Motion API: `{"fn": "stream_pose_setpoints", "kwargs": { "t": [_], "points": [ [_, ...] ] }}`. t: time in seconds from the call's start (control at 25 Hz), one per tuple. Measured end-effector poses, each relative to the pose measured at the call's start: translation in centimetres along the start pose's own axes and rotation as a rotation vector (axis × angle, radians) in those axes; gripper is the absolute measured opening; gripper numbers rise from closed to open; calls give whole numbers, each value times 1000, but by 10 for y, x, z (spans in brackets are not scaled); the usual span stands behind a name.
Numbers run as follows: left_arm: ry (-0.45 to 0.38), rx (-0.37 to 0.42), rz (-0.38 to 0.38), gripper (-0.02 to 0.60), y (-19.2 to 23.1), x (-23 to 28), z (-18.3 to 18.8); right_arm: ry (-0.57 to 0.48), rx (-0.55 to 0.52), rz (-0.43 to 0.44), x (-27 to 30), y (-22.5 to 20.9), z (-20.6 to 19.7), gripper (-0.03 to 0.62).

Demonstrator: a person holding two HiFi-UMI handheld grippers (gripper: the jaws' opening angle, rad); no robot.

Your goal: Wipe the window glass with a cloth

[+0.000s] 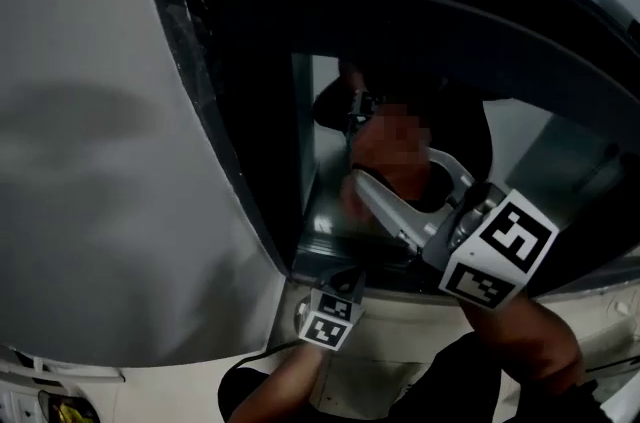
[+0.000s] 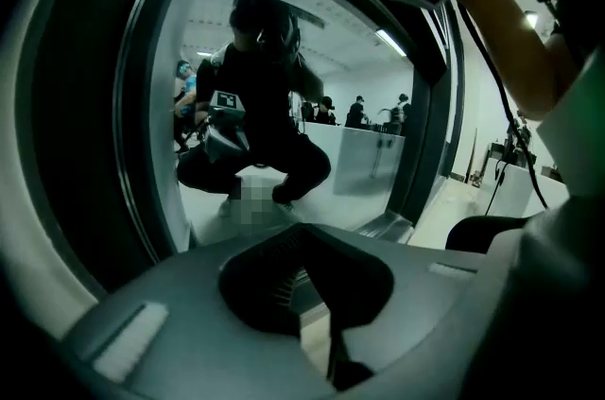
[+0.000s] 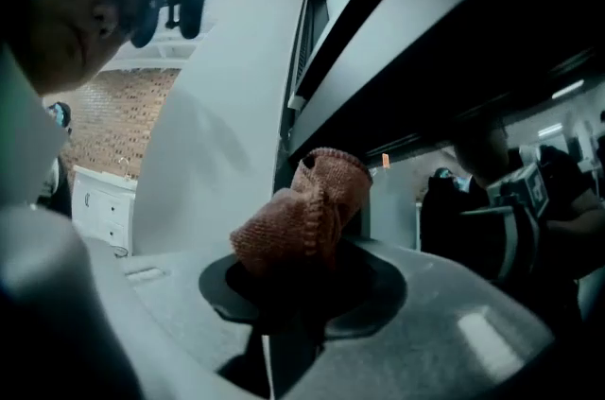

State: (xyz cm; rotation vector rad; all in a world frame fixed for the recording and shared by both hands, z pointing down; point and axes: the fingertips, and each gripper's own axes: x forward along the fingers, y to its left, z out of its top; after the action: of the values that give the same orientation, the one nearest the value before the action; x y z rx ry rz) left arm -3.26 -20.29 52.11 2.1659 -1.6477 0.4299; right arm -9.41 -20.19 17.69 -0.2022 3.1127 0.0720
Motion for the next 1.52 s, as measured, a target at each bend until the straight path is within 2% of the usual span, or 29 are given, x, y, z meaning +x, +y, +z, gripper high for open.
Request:
{"fn": "stream_pose_setpoints", "kwargs": {
  "t": [0.12,0.28,0.44,0.64,1.04,1.28,1.52],
  "points": [
    [-7,-32,-25,17,10,23,-36,9,26,2,28,-3,-2,104],
    [-58,-67,-77,17,10,47,-47,-18,-15,-54,57,-11,11,104],
    [-85,-33,-86,17,9,50,-34,-43,-83,-94,82,-11,23,104],
    [-113,29,-93,17,7,39,-9,-59,-79,-154,109,-14,34,104],
    [-167,20,-77,17,25,15,6,52,-139,-252,144,-16,26,104],
    [-161,26,-109,17,20,11,-1,63,-92,-257,136,-23,25,104],
    [-168,53,-98,17,22,12,1,74,-99,-278,114,-33,31,103]
  ]
}}
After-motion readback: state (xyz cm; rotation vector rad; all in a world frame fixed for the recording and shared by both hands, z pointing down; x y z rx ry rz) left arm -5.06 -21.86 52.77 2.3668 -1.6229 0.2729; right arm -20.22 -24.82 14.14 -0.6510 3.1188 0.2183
